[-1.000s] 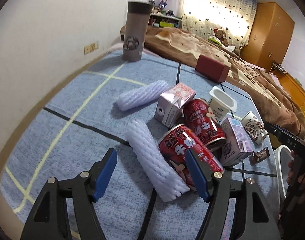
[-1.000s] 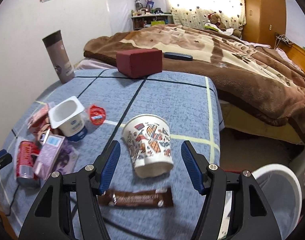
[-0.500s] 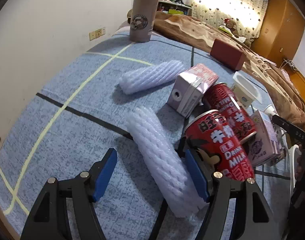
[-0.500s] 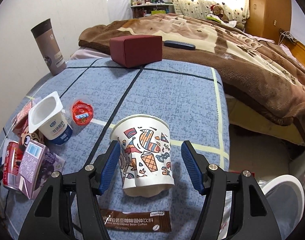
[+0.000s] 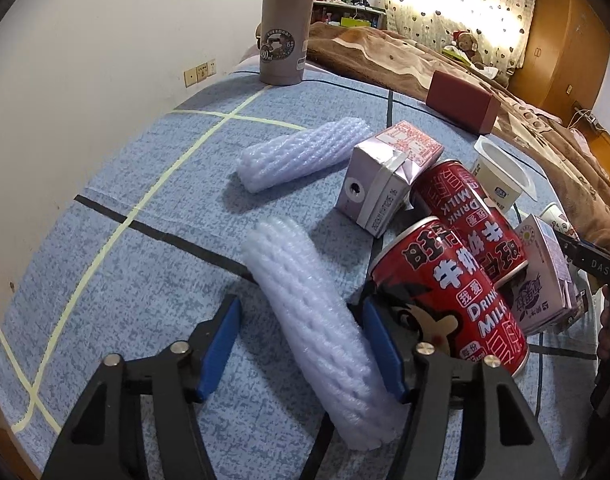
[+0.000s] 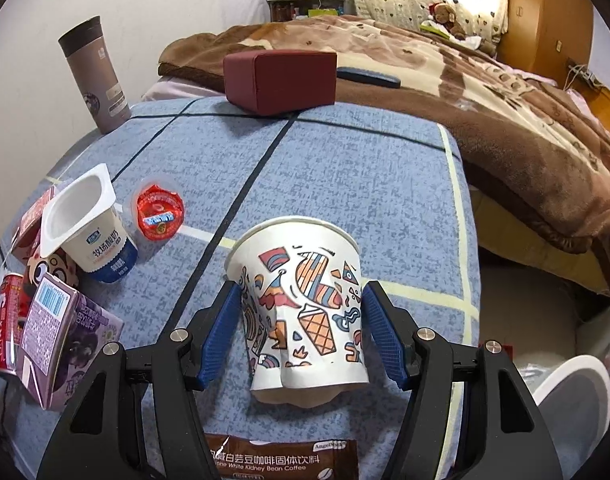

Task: Collect trash
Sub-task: 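Grasp the patterned paper cup with the right tool while the left tool grasps the white foam net, then carry the cup to the bin with the right tool while the left tool carries the foam net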

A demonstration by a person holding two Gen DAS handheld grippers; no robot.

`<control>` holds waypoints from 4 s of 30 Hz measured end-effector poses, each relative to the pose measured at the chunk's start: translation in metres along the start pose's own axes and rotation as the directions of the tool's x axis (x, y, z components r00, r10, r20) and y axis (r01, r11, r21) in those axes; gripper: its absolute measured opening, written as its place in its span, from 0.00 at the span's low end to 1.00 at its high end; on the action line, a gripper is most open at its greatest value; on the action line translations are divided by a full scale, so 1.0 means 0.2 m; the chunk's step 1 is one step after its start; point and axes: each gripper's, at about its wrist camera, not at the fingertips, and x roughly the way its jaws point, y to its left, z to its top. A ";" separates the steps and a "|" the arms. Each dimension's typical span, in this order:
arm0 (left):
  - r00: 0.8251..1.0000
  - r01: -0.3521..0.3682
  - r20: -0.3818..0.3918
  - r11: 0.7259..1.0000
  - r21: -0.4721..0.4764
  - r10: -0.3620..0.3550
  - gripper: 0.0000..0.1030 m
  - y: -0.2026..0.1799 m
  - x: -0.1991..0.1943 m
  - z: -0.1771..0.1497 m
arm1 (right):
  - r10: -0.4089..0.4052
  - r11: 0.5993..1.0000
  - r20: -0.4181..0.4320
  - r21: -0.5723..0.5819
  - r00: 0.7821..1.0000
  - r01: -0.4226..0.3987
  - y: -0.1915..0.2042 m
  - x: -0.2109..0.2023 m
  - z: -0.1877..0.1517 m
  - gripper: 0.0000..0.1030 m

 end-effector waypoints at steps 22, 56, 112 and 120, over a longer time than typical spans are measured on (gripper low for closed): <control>0.998 0.043 0.038 0.999 -0.006 -0.043 0.25 -0.01 -0.06 0.00 | -0.006 1.000 0.048 0.029 0.999 0.004 0.00 -0.05 -0.03 0.41; 0.966 0.194 0.136 0.966 0.173 -0.219 0.25 -0.30 -0.37 -0.04 | 0.001 0.985 0.190 0.167 0.982 -0.034 -0.03 -0.48 -0.27 0.41; 0.822 0.538 -0.174 0.642 0.546 -0.542 0.34 -1.68 -0.41 -0.38 | -0.276 0.868 0.039 0.440 0.960 0.232 -0.81 -0.57 -0.72 0.56; 0.829 0.528 -0.165 0.652 0.544 -0.534 0.51 -1.66 -0.40 -0.38 | -0.286 0.862 0.056 0.451 0.957 0.231 -0.83 -0.60 -0.72 0.59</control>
